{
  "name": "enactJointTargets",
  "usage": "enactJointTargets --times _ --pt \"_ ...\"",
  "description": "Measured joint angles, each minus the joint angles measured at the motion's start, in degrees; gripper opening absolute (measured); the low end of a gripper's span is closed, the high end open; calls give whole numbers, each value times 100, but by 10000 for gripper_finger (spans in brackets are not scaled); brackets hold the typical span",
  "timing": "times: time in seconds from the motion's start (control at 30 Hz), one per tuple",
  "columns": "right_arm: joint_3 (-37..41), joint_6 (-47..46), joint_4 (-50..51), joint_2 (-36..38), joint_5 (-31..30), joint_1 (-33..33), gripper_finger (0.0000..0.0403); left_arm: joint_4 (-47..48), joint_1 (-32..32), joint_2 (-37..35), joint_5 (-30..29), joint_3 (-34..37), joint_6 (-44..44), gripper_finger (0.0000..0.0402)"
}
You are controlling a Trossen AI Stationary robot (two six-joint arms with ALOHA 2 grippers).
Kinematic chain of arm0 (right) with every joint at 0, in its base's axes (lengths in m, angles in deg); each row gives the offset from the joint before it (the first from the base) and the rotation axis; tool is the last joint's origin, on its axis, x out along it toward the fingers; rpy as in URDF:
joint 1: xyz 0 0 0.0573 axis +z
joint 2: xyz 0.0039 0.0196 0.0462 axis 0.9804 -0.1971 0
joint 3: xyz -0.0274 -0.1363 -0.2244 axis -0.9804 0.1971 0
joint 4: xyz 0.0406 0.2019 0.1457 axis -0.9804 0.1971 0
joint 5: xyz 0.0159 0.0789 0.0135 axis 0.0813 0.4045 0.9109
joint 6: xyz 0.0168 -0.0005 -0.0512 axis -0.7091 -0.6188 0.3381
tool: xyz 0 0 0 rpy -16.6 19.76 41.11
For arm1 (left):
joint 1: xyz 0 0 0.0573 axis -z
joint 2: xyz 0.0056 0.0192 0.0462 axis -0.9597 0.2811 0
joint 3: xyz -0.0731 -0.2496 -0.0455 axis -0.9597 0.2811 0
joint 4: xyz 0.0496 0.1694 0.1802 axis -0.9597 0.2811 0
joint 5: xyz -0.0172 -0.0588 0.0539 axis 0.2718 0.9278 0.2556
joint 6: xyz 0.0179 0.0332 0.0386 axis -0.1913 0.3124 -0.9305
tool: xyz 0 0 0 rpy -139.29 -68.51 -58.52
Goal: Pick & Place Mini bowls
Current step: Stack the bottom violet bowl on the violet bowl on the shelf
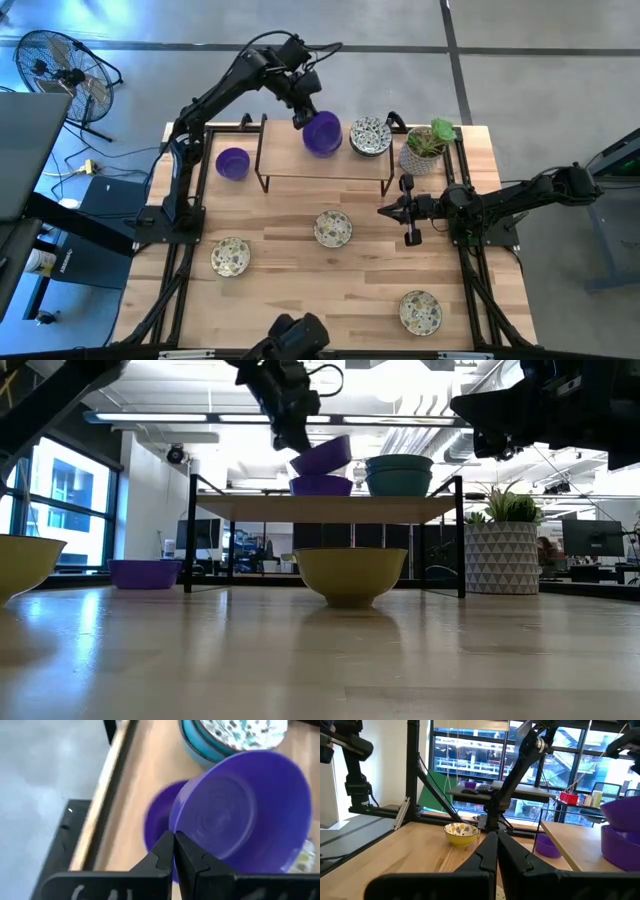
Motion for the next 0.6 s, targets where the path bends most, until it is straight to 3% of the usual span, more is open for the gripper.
enactJointTargets --times 0.6 --pt "2 -5 -2 0 46 0 2 14 2 52 -401 25 2 1"
